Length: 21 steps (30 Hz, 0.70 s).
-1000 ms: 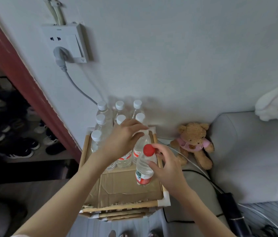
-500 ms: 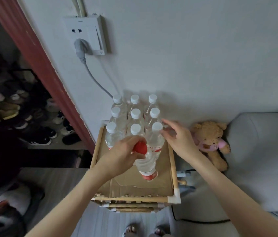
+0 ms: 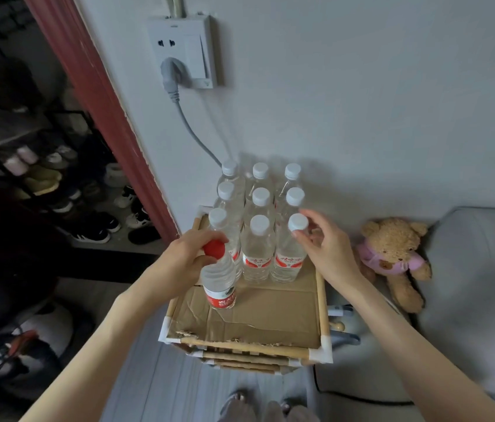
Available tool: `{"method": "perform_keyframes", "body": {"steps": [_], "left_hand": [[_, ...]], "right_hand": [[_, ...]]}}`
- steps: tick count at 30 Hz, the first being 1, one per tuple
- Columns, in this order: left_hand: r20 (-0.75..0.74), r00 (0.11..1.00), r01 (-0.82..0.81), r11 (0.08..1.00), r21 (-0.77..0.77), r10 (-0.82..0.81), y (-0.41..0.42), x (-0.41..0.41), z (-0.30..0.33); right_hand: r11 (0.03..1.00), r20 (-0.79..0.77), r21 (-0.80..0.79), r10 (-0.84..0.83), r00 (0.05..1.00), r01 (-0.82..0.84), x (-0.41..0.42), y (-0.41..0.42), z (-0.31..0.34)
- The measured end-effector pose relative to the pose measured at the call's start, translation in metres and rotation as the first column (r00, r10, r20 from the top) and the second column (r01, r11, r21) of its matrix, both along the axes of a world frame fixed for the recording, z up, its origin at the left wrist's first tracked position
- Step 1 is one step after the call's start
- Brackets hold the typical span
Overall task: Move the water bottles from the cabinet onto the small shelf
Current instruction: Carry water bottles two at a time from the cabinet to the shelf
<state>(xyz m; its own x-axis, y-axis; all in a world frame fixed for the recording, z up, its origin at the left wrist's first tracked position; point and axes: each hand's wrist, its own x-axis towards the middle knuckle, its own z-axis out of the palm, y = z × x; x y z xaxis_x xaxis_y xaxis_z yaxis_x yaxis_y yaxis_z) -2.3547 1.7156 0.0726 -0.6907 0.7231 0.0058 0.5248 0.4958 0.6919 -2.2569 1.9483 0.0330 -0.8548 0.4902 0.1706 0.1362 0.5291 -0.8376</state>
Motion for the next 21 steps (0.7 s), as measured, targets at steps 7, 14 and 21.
{"method": "perform_keyframes", "body": {"steps": [7,14,21], "left_hand": [[0.088,0.988,-0.141,0.960,0.243,0.123,-0.011,0.017,-0.027],[0.350,0.805,-0.523,0.851,0.035,0.480,-0.018,0.052,-0.106],[0.471,0.678,-0.640,0.768,0.002,0.563,0.001,0.053,-0.144]], "right_hand": [[0.916,0.199,-0.401,0.075,0.977,0.011,0.025,0.000,-0.058],[0.931,0.400,-0.357,0.076,0.914,0.079,0.024,-0.016,-0.105],[0.966,0.465,-0.212,-0.031,0.885,0.146,0.006,-0.006,-0.143]]}}
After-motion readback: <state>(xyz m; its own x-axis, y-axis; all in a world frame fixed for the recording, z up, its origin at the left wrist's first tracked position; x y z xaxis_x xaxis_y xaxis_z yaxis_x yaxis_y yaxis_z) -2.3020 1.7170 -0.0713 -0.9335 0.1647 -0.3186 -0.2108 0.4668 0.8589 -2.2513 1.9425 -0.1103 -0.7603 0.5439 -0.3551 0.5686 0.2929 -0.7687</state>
